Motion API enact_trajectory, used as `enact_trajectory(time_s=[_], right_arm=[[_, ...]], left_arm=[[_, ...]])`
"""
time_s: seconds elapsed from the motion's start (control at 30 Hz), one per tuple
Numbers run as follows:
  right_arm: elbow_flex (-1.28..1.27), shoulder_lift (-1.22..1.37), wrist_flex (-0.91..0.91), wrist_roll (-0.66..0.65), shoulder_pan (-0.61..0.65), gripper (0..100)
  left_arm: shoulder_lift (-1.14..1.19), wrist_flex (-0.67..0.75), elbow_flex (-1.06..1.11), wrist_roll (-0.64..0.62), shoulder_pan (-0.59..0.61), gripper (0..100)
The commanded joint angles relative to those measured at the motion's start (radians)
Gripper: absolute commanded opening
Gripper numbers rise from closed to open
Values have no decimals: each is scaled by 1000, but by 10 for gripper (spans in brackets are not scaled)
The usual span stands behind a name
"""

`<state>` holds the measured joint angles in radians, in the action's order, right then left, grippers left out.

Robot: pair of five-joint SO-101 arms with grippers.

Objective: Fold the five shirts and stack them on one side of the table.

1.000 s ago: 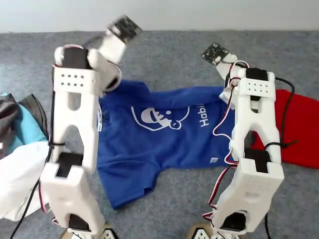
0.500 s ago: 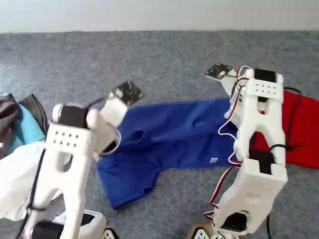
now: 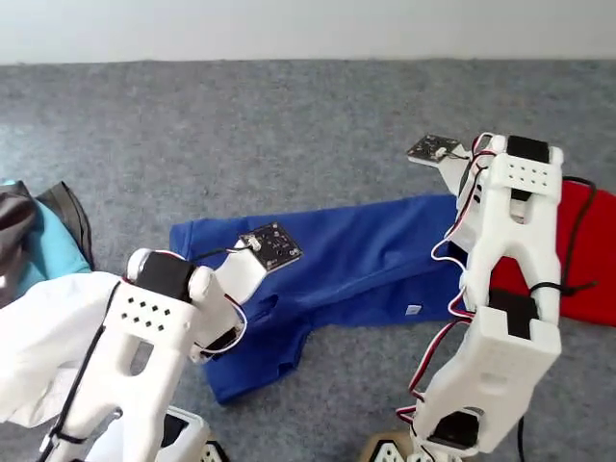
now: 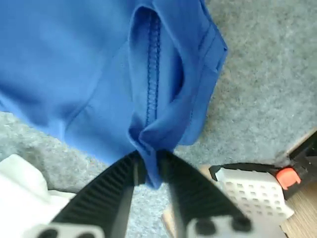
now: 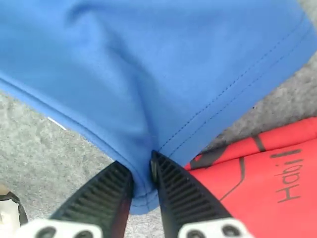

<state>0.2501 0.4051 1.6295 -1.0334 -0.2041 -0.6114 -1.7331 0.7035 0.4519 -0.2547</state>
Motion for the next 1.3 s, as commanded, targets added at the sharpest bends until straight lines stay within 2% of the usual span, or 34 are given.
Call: enact_trajectory(time_s=[0.0,0.1,0.33,0.4,0.47,0.53,0.67,0.7,0.83,1.03,1.27], right_arm=[[48,-71,65,-9,-16,188],[75,-104,119,-9,-27,298],[81,-191,127,-6,-25,277],[81,-216,125,-3,-24,265],[81,-228,120,-2,-24,232],[83,-229,111,3,-22,165],[83,-208,45,164,8,5],[83,-202,31,203,19,8],[83,-173,-30,321,81,9],[83,-102,-114,476,128,9],[80,-12,-64,508,116,9]], left_arm=[[-20,-15,-35,-61,-6,152],[-21,-21,-64,-106,-6,165],[-21,-17,-179,-181,-5,181],[-20,17,-225,-245,25,180],[-12,72,-255,-290,83,160],[-11,155,-252,-279,153,122],[-3,359,-170,-278,242,32],[12,399,-153,-279,249,21],[138,465,-157,-281,247,14],[414,465,-295,-281,249,15],[750,457,-512,-275,272,16]])
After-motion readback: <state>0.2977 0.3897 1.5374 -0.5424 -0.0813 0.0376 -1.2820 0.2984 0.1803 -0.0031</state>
